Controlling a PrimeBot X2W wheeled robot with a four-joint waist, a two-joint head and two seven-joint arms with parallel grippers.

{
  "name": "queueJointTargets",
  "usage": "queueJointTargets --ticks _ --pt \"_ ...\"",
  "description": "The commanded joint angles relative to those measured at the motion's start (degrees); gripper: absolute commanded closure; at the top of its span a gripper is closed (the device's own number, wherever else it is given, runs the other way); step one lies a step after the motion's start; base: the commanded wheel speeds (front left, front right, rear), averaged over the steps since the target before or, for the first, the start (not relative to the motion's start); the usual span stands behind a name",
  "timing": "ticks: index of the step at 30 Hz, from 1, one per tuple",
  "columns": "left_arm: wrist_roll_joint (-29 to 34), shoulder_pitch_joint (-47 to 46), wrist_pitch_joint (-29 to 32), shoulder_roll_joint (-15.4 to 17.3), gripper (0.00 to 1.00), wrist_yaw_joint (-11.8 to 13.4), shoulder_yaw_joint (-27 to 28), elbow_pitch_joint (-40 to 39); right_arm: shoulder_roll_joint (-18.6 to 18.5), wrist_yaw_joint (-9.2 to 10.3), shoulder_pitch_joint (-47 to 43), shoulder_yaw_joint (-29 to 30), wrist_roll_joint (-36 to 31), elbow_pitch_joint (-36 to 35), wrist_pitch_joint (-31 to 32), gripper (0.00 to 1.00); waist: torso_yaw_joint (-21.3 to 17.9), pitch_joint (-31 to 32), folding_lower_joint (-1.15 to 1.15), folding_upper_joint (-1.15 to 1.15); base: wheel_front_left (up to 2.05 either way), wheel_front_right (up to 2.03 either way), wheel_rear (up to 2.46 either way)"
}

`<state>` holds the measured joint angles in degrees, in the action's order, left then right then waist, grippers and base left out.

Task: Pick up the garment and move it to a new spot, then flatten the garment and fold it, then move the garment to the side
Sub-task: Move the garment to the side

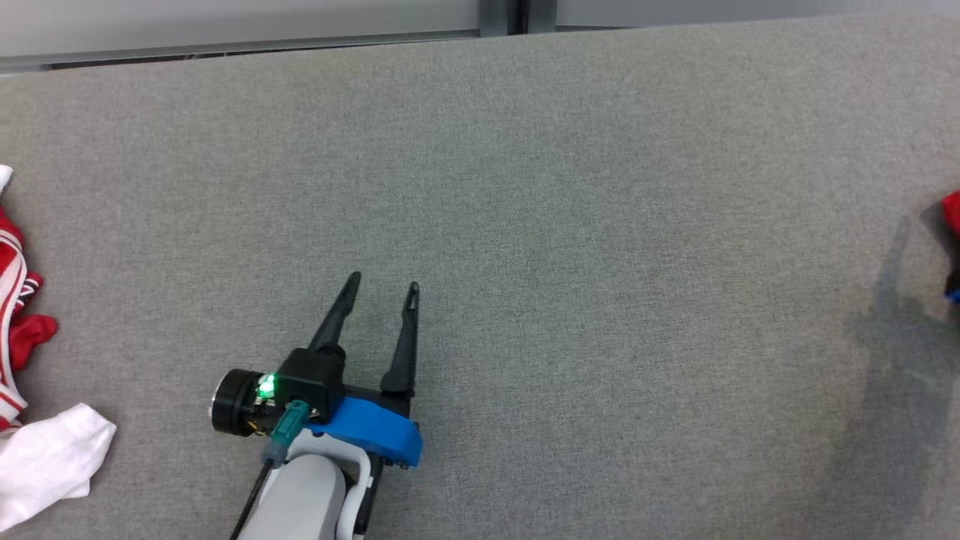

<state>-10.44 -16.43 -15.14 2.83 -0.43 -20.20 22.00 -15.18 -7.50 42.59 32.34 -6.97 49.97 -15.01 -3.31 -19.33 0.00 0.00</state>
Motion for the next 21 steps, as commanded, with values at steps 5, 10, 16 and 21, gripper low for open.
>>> queueJointTargets --ticks 5,10,16,21 --pt "-0.64 1.35 0.01 0.11 0.0 2.07 5.84 -1.1 4.91 0.02 -6.36 -8.99 4.55 -11.79 -0.17 0.0 0.95 2.83 0.0 0.0 0.0 0.0 0.0" --pt "-0.31 3.06 0.0 0.07 0.0 3.76 11.17 -1.37 8.47 0.02 -13.95 -15.8 7.99 -19.59 -0.19 0.0 2.26 5.84 0.0 0.0 0.0 0.0 0.0" --pt "-0.02 5.35 0.0 0.04 0.0 4.17 14.13 -0.3 10.91 0.02 -21.66 -19.12 9.29 -22.34 -0.19 0.0 3.49 9.27 0.0 0.0 0.0 0.0 0.0" --pt "-0.23 8.87 0.0 0.06 0.0 4.23 15.19 0.9 12.04 0.02 -27.99 -23.03 8.99 -24.12 -0.18 0.0 3.8 12.86 0.0 0.0 0.0 0.0 0.0"
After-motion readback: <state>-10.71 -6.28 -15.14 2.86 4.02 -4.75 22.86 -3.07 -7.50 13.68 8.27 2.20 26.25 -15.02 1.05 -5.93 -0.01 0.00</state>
